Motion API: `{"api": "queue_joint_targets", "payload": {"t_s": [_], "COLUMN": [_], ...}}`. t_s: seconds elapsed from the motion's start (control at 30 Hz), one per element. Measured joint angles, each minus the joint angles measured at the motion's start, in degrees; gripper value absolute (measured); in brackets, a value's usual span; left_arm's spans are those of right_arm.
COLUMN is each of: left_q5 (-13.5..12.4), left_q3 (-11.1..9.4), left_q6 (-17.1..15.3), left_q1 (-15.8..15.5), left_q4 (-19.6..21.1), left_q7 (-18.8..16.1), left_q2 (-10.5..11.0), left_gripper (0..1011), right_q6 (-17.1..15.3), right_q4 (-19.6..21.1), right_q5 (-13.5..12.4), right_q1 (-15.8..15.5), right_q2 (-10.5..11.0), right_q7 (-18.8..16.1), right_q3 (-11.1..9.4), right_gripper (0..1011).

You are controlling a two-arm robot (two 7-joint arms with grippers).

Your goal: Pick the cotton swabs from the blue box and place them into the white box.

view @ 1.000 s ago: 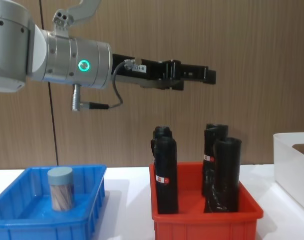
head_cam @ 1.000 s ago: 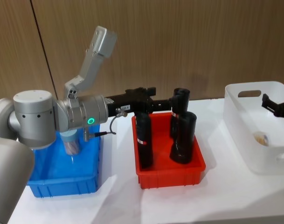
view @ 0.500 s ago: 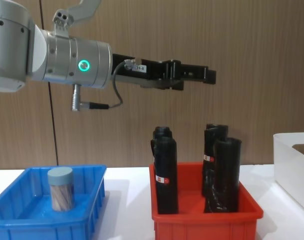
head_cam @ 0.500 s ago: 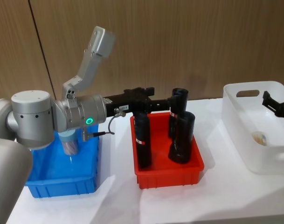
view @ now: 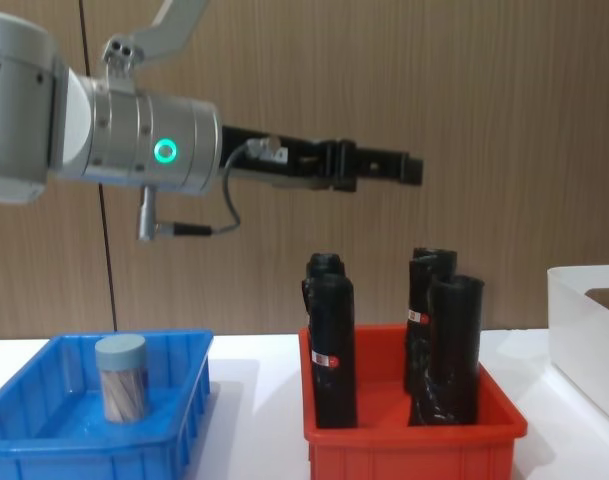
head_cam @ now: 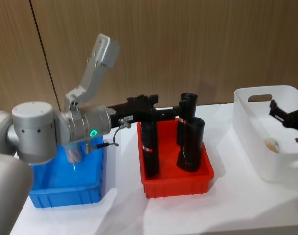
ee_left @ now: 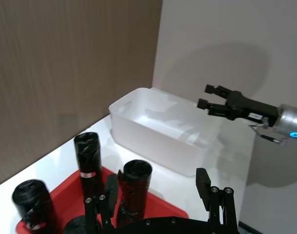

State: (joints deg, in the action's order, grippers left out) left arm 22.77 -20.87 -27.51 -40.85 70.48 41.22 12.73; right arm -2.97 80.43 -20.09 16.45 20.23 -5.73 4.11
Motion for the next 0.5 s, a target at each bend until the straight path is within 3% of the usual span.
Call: {"api": "queue_joint_targets", "payload": {"t_s": [0.5], "left_q5": [-3.03], "left_q3": [-1.41], "left_q6": [7.19], "left_q1": [7.32], "left_q4": [6.1], "left_q7": [-10.94], "left_q2": [2.47], "left_gripper": [1004], "right_q6": [0.5], "right_q4": [9.66], "right_q5": [1.68], "right_q1": [-8.02], "right_q2": [-0.41], "right_q7": [0.93], "right_q3": [4.13], "right_gripper": [1001]}}
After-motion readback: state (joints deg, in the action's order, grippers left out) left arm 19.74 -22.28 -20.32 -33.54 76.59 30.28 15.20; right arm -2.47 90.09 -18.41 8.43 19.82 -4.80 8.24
